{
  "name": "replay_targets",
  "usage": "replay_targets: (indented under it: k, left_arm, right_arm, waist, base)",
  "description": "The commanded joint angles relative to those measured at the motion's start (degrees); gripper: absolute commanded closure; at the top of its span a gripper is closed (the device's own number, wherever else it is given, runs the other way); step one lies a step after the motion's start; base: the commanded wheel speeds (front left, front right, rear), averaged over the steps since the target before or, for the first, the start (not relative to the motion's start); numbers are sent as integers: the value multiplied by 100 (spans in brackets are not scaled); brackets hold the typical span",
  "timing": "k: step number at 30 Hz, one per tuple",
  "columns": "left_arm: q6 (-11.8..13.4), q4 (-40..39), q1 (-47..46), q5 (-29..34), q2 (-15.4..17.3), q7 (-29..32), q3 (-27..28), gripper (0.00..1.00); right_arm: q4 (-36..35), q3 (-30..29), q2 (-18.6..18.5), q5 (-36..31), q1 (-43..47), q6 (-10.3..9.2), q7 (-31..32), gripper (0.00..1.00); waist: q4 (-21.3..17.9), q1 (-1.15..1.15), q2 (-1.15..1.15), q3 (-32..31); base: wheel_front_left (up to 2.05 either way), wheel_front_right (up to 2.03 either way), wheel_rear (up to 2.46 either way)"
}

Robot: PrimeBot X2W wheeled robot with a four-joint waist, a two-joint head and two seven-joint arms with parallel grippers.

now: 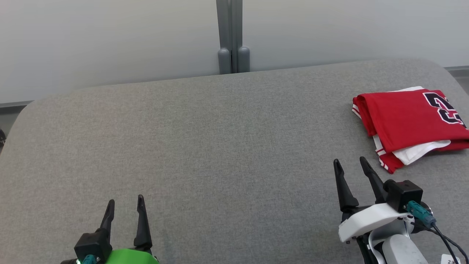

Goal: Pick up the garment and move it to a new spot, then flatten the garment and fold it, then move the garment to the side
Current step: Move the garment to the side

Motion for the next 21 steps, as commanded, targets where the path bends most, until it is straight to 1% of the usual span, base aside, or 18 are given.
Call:
replay_targets:
  k: [1,10,21]
  left_arm:
    - [32,-6,56,-48,1,-16,-11,0]
    - [77,-89,69,0,-2,-16,-75,0]
    - [68,-84,71,34,-3,-16,-88,0]
  right_arm:
    - [-18,27,-5,55,71,-10,-33,0]
    - [-42,-46,-6,13,121,-10,-44,0]
    - [-80,-6,-6,31,138,-10,-68,0]
  waist:
    - [37,0,0,-22]
    - [140,0,0,-37]
    - [153,0,0,-12]
  base:
    - [0,0,0]
    - [0,0,0]
    - [0,0,0]
